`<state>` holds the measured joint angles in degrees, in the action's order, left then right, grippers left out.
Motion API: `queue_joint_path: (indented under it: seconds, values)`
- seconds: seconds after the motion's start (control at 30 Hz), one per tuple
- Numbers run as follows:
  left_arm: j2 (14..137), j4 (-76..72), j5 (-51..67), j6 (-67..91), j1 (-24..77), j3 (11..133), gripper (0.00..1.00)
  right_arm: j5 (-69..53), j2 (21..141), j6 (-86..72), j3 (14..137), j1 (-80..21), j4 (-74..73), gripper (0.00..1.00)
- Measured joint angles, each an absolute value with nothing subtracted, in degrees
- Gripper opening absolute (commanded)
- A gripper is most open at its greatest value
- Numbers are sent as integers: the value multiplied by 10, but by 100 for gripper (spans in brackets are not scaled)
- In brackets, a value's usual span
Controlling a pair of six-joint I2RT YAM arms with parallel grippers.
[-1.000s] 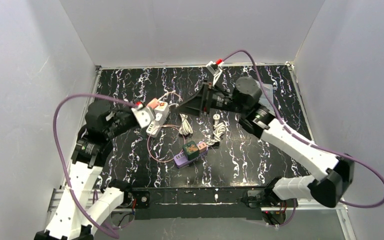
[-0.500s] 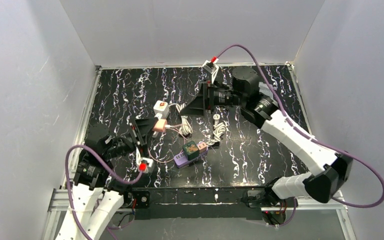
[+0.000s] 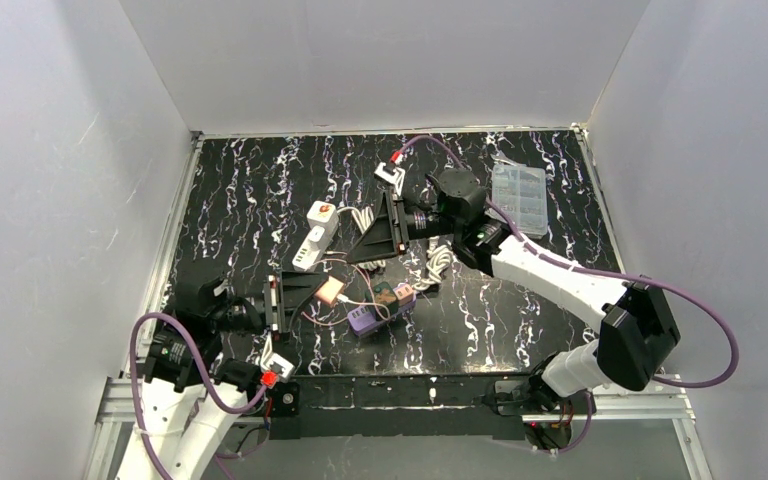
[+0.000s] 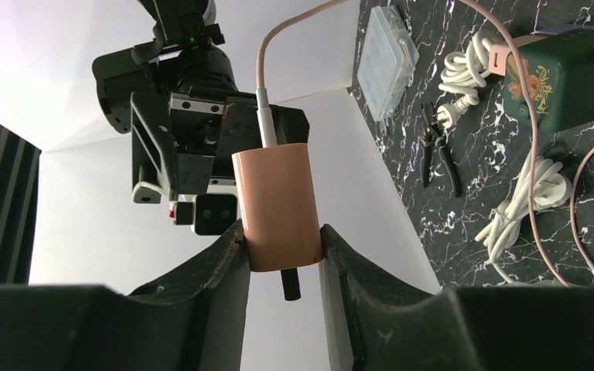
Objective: Insert the plug
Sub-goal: Pick up the plug from the center of the board.
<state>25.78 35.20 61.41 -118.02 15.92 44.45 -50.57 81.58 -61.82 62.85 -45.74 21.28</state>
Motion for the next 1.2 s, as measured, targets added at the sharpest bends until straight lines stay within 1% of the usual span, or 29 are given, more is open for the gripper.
queue_joint_path:
  seconds: [0.2, 0.33, 0.47, 0.6, 0.8, 0.97, 1.0, 1.03, 1.07, 1.13, 1.17, 1.2]
  values:
    - [272, 345, 615, -1189, 159, 442, 0, -516, 817, -673, 620, -489, 272, 71]
    - [290, 322, 618, -1191, 159, 437, 0, -515, 826, -678, 620, -503, 275, 69]
    - [308, 289, 614, -1193, 159, 436, 0, -512, 837, -653, 627, -503, 222, 69]
    - [315, 266, 609, -1194, 159, 436, 0, -511, 839, -628, 637, -504, 170, 65]
    - [321, 251, 608, -1194, 159, 436, 0, -510, 845, -646, 646, -504, 178, 47]
    - [324, 229, 606, -1195, 159, 433, 0, -500, 856, -731, 615, -503, 274, 26]
    - [324, 226, 605, -1195, 159, 431, 0, -498, 858, -749, 604, -503, 294, 20]
    - [324, 224, 604, -1195, 159, 428, 7, -496, 858, -761, 596, -503, 311, 15]
    - [326, 223, 604, -1195, 159, 426, 25, -493, 859, -768, 590, -503, 321, 11]
    - [329, 223, 601, -1194, 159, 425, 80, -486, 859, -783, 579, -503, 338, 6]
    - [330, 222, 595, -1194, 159, 424, 96, -481, 859, -790, 574, -503, 346, 5]
    - [331, 221, 588, -1198, 159, 424, 98, -478, 859, -794, 570, -503, 349, 4]
